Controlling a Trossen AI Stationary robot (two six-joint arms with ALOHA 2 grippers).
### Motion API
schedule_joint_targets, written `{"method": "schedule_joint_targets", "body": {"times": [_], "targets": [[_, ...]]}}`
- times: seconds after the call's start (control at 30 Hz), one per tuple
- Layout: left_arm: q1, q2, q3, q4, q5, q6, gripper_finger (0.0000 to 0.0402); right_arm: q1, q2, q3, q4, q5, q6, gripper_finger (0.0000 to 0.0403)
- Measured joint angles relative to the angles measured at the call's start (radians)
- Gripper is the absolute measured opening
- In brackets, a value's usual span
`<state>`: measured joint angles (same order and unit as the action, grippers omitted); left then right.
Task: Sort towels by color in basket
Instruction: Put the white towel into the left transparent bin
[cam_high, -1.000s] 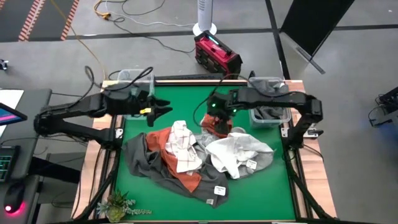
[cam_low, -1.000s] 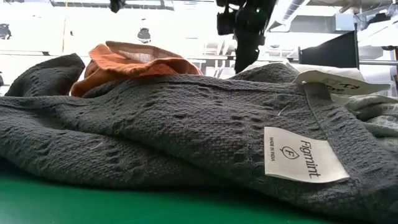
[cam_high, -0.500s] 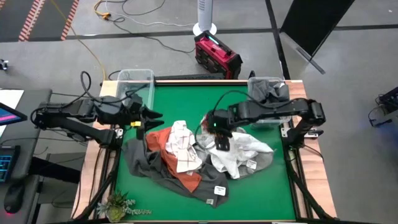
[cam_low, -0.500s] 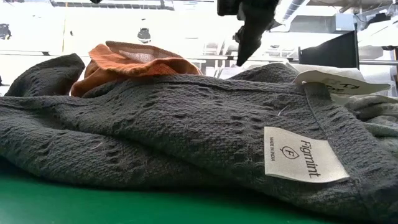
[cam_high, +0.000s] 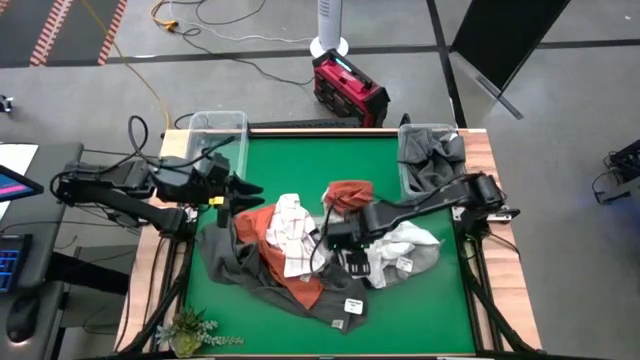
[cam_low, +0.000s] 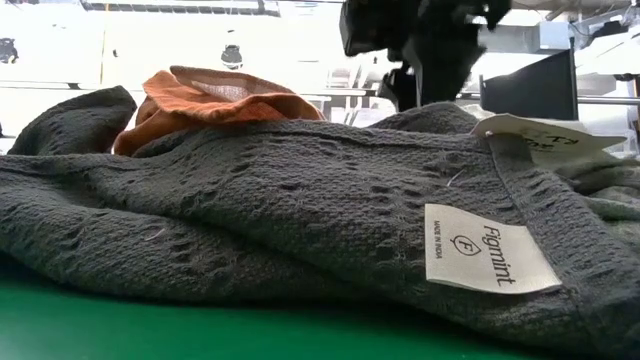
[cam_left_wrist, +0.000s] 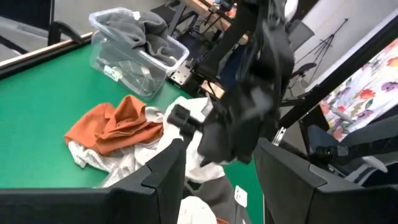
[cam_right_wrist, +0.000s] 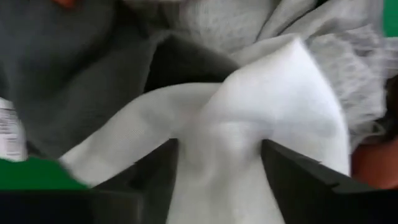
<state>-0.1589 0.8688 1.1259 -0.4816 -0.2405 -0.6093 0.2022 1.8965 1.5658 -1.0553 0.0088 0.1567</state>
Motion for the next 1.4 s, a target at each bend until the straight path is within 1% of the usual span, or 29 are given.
{"method": "schedule_joint_targets", "body": {"times": [0.07, 0.2, 0.23, 0.33, 0.4, 0.53, 0.67, 0.8, 0.9, 1.0, 1.2, 1.3, 1.4], "targets": [[0.000, -0.011, 0.000, 0.000, 0.000, 0.009, 0.0180, 0.008, 0.028, 0.000, -0.003, 0.013, -0.004, 0.0193], [0.000, -0.035, 0.000, 0.015, 0.000, 0.020, 0.0180, 0.005, 0.059, -0.001, -0.002, 0.015, -0.006, 0.0039], [0.000, -0.042, 0.000, 0.024, 0.000, 0.025, 0.0180, 0.004, 0.059, -0.001, 0.000, 0.015, -0.006, 0.0023], [0.000, -0.064, 0.000, 0.036, 0.000, 0.042, 0.0180, -0.006, 0.027, -0.001, 0.013, 0.015, 0.021, 0.0025], [0.000, -0.071, 0.000, 0.037, -0.001, 0.059, 0.0180, -0.015, -0.016, 0.006, 0.012, 0.015, 0.046, 0.0024], [0.000, -0.066, 0.000, 0.030, -0.001, 0.101, 0.0180, -0.037, -0.121, 0.063, 0.043, 0.025, 0.055, 0.0017], [0.000, -0.036, 0.000, 0.027, -0.003, 0.159, 0.0180, -0.064, -0.215, 0.126, 0.136, 0.091, 0.077, 0.0017], [0.000, 0.005, 0.000, 0.050, -0.055, 0.232, 0.0182, -0.098, -0.294, 0.175, 0.260, 0.141, 0.076, 0.0017], [0.001, 0.026, 0.000, 0.116, -0.081, 0.300, 0.0191, -0.129, -0.334, 0.194, 0.363, 0.155, 0.058, 0.0017], [0.000, 0.032, 0.001, 0.231, -0.114, 0.376, 0.0205, -0.165, -0.359, 0.220, 0.456, 0.155, 0.045, 0.0017], [0.004, 0.052, 0.001, 0.418, -0.197, 0.535, 0.0241, -0.232, -0.373, 0.256, 0.621, 0.155, 0.015, 0.0017], [0.006, 0.085, 0.001, 0.460, -0.218, 0.600, 0.0259, -0.246, -0.366, 0.256, 0.657, 0.155, -0.005, 0.0017], [0.008, 0.123, 0.001, 0.510, -0.268, 0.650, 0.0276, -0.258, -0.352, 0.256, 0.658, 0.151, -0.008, 0.0017]]}}
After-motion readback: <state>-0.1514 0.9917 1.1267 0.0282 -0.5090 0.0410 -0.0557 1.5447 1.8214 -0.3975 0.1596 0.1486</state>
